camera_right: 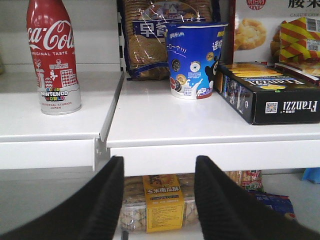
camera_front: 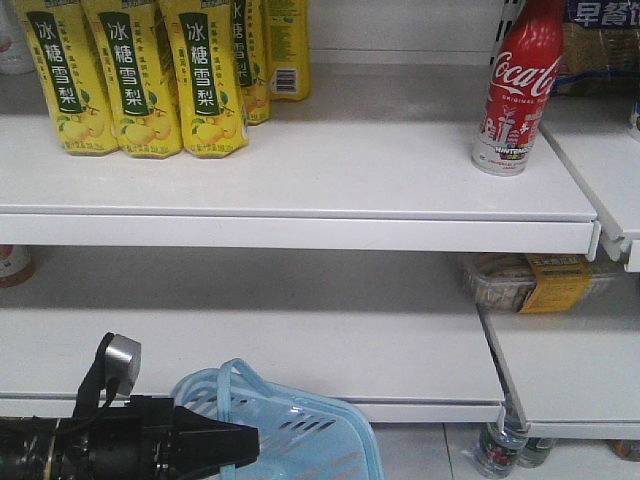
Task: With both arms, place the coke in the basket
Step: 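Move the open right gripper around the red Coca-Cola bottle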
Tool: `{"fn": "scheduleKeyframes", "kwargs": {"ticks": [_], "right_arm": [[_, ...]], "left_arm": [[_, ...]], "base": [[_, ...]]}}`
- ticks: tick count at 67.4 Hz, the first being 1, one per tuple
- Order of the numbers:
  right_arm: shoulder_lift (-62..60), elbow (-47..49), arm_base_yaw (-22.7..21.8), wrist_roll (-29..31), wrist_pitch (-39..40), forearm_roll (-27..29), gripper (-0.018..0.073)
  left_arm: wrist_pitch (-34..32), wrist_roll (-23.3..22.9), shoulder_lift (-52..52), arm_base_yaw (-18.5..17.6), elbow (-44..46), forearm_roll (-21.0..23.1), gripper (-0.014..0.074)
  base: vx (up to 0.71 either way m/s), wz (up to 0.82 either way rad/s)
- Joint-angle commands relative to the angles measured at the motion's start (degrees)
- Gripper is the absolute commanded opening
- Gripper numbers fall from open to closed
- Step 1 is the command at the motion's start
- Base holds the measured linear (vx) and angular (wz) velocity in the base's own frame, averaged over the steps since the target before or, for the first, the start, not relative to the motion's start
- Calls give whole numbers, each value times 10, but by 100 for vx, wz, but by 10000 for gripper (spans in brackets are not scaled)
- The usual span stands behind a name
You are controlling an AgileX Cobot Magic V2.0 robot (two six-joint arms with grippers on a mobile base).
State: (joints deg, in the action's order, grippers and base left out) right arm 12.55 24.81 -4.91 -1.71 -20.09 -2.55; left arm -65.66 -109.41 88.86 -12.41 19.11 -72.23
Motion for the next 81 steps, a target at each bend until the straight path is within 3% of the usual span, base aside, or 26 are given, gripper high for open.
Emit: {"fn": "scheduleKeyframes", "kwargs": {"ticks": [1,13,27,48,61,73,81], "right_arm": [[9,19,-1,4,41,-2,407],[9,19,-1,3,40,10,437],[40,44,-1,32,41,129,437],[178,170,-1,275,30,344,437],[254,244,-1,475,-4,523,437],[311,290,-1,641,-32,653,437],[341,308,-1,716,-38,720,437]], "left_arm": [[-131,5,-20,0,7,35,-6],[-131,5,-20,0,7,35,-6],[-131,5,-20,0,7,35,-6],[-131,5,-20,0,7,35,-6],[-131,5,-20,0,7,35,-6],[-131,5,-20,0,7,35,-6],[-131,5,-20,0,7,35,-6]], "base": [[0,0],[0,0],[0,0],[0,0],[0,0],[0,0],[0,0]]}}
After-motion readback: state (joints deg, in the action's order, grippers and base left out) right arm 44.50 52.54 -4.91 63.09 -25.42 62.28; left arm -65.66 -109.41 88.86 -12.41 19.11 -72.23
